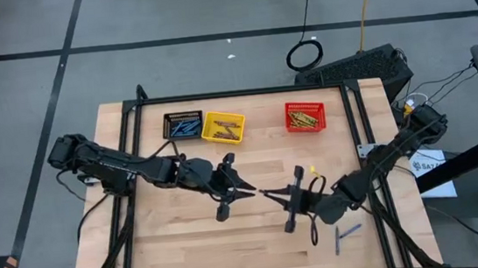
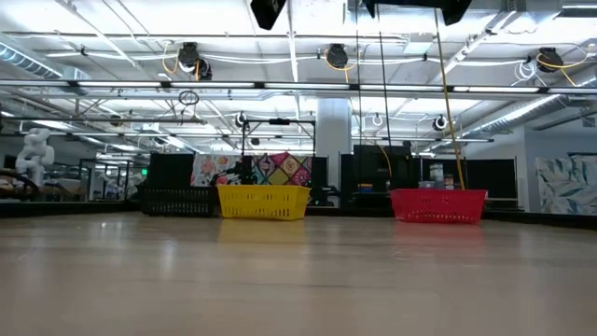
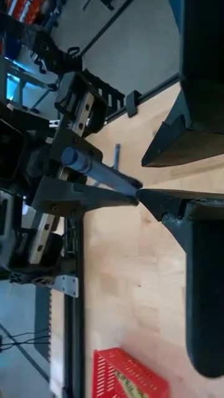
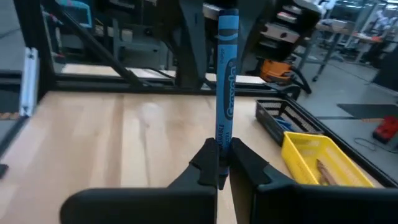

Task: Sort crayons
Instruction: Put the middle blue crayon into the black bin

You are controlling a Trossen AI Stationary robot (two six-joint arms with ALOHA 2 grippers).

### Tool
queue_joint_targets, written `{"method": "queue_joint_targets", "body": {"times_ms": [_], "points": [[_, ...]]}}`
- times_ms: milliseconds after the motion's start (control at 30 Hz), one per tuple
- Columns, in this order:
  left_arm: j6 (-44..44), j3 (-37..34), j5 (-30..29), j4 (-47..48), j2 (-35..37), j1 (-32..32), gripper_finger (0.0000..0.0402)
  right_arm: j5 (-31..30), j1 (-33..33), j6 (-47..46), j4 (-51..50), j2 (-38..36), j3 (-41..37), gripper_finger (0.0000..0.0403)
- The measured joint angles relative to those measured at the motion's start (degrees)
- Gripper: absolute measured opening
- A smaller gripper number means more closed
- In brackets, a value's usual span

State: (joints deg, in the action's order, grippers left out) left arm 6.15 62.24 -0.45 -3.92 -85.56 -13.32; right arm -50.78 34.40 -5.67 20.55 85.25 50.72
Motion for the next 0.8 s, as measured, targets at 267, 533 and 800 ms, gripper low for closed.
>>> {"method": "queue_joint_targets", "body": {"times_ms": [267, 533, 800], "points": [[-1.01, 0.0, 0.02, -0.39, 0.0, 0.11, 0.007, 3.1, -2.39, 0.58, 2.0, 0.0, 0.01, 0.0], [-1.0, 0.0, 0.02, -0.41, 0.0, 0.11, 0.007, 7.57, -4.08, 0.7, 3.56, 0.0, 0.0, 0.0], [-1.07, 0.0, 0.0, -2.97, 0.0, 0.57, 0.007, 8.02, -4.94, 0.8, 3.46, 0.02, 0.0, 0.0]]}}
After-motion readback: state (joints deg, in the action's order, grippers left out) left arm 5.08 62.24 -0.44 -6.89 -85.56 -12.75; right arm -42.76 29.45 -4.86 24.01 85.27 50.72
